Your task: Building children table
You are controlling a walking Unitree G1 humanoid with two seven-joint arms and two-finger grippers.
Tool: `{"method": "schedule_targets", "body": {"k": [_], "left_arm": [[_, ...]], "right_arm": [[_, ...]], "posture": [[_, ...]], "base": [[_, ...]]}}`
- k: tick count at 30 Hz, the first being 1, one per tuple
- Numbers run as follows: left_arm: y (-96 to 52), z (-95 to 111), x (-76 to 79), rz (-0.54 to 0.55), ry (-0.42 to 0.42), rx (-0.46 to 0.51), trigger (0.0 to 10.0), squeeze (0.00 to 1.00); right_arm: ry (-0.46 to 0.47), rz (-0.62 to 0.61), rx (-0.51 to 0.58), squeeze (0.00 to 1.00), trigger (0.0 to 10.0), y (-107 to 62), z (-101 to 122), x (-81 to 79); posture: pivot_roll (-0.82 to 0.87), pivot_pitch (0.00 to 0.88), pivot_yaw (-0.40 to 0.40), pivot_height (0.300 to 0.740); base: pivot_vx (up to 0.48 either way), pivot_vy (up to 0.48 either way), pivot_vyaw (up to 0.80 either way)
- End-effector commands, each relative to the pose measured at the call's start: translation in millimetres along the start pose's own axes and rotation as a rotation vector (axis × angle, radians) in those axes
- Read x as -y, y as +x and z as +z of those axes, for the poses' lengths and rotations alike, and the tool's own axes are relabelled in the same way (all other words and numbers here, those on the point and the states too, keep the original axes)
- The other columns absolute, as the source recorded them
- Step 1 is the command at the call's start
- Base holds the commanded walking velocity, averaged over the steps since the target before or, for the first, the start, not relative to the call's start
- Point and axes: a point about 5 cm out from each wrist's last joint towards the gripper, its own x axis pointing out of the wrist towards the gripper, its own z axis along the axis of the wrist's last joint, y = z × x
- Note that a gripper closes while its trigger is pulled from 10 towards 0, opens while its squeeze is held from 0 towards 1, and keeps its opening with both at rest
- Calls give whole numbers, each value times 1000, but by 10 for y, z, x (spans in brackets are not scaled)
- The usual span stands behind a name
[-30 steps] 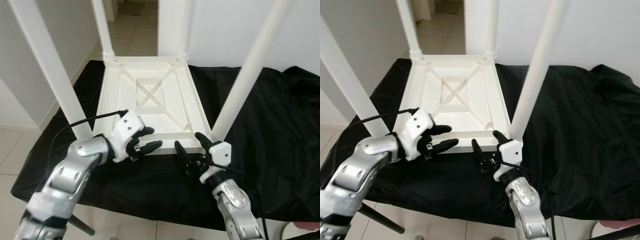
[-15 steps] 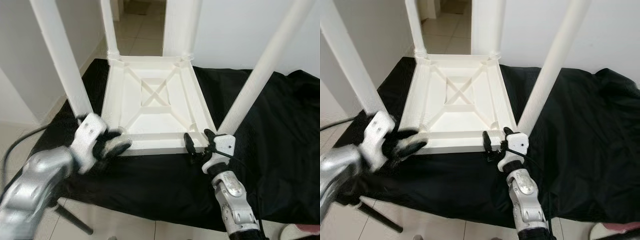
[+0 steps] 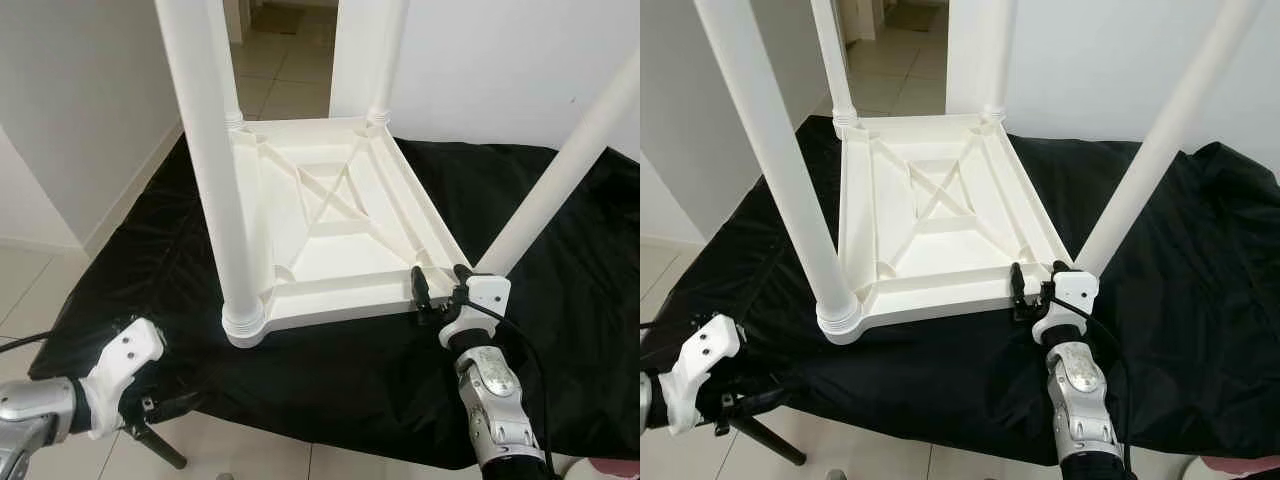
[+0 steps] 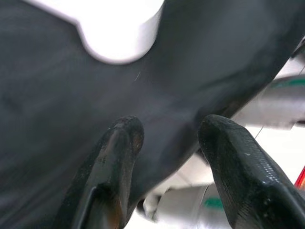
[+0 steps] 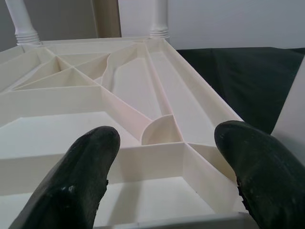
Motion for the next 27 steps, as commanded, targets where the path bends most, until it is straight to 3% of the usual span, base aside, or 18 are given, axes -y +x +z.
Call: {"method": "schedule_targets", "body": {"k": [1,2,4,5,7,9,10,16,27], "left_arm": [[-122,-123,-153,45,-5,-62,10000,0],[-122,-123,-153,45,-5,-62,10000,0],[-174,-145,-343,156,5,-71,10000,0],[-174,-145,-343,156,5,-71,10000,0],[-167,-29,-552,258,33,-29,10000,0],[-162,10,-607,278,35,-11,10000,0],[-123,136,-752,351,71,39,10000,0],[43,420,-908,417,119,169,10000,0],[365,877,-992,358,67,430,10000,0]], "right_arm": [[-21,-99,-62,0,10000,-74,-124,214],[-21,-99,-62,0,10000,-74,-124,214],[-31,-105,-57,0,10000,-65,-120,248],[-31,-105,-57,0,10000,-65,-120,248],[-32,-92,-54,0,10000,-52,-119,233],[-29,-87,-53,0,10000,-47,-123,226],[-15,-13,-62,0,10000,-60,-146,129],[3,113,-81,0,10000,-144,-203,-90],[8,93,-78,0,10000,-351,-242,-220]], "posture": [[7,0,-14,740],[7,0,-14,740],[7,0,-14,740],[7,0,-14,740],[3,0,-18,740],[3,0,-18,740],[-1,0,-17,740],[-18,0,-10,740],[-38,0,4,740]], "base": [[0,0,0],[0,0,0],[0,0,0],[0,0,0],[0,0,0],[0,0,0],[0,0,0],[0,0,0],[0,0,0]]}}
